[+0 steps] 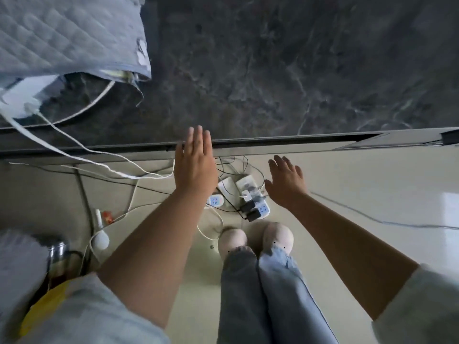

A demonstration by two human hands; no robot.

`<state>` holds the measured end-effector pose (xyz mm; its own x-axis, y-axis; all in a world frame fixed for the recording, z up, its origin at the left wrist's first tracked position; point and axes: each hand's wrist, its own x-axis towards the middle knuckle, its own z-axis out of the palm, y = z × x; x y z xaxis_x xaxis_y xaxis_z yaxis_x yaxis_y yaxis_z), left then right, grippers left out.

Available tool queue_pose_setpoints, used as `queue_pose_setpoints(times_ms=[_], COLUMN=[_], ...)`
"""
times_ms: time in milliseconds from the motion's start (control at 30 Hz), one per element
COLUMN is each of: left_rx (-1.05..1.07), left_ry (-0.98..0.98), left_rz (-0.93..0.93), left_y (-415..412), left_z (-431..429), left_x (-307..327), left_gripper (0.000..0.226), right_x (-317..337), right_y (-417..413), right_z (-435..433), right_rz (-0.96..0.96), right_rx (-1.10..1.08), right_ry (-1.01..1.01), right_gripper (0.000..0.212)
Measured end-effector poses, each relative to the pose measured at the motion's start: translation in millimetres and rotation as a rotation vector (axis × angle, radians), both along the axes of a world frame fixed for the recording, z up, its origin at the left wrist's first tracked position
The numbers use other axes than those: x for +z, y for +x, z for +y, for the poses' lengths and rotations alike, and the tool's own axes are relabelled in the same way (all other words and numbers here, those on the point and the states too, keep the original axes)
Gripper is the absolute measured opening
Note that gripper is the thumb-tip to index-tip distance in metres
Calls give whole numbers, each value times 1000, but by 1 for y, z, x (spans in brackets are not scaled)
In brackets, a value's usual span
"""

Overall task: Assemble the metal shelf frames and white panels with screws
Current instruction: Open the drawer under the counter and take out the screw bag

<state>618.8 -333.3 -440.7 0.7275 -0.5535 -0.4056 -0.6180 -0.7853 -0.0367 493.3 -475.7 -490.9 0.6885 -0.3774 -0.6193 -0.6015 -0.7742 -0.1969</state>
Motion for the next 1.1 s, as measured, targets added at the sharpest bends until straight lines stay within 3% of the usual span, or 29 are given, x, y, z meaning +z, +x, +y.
queue_pose_setpoints(times_ms=[100,200,333,667,767,900,1100], left_rx=[-28,-99,-160,-264,-263,-166,-46], left_ry=[-43,-222,-309,-258,-206,-44,168], left_rz=[-53,-279,-368,-330,-260,9,278], left_y=[11,13,16,8,-20,-77,-149], left_z=[0,7,12,32,44,64,90], left_x=[-40,-72,-84,-86,-93,-97,-77], left_gripper=[64,68,60,55,58,68,55], right_x=[-44,-75,-92,-92,-93,-84,-63], right_y=[23,37,32,-8,-54,-107,-126], right_z=[-2,-8,-5,20,39,61,75], right_rz=[-13,-34,-56,-12,56,214,308], right_rx=[50,48,17,-9,9,100,102], right_ry=[-38,-75,-120,-79,5,109,221], right_gripper=[66,70,75,79,81,84,78])
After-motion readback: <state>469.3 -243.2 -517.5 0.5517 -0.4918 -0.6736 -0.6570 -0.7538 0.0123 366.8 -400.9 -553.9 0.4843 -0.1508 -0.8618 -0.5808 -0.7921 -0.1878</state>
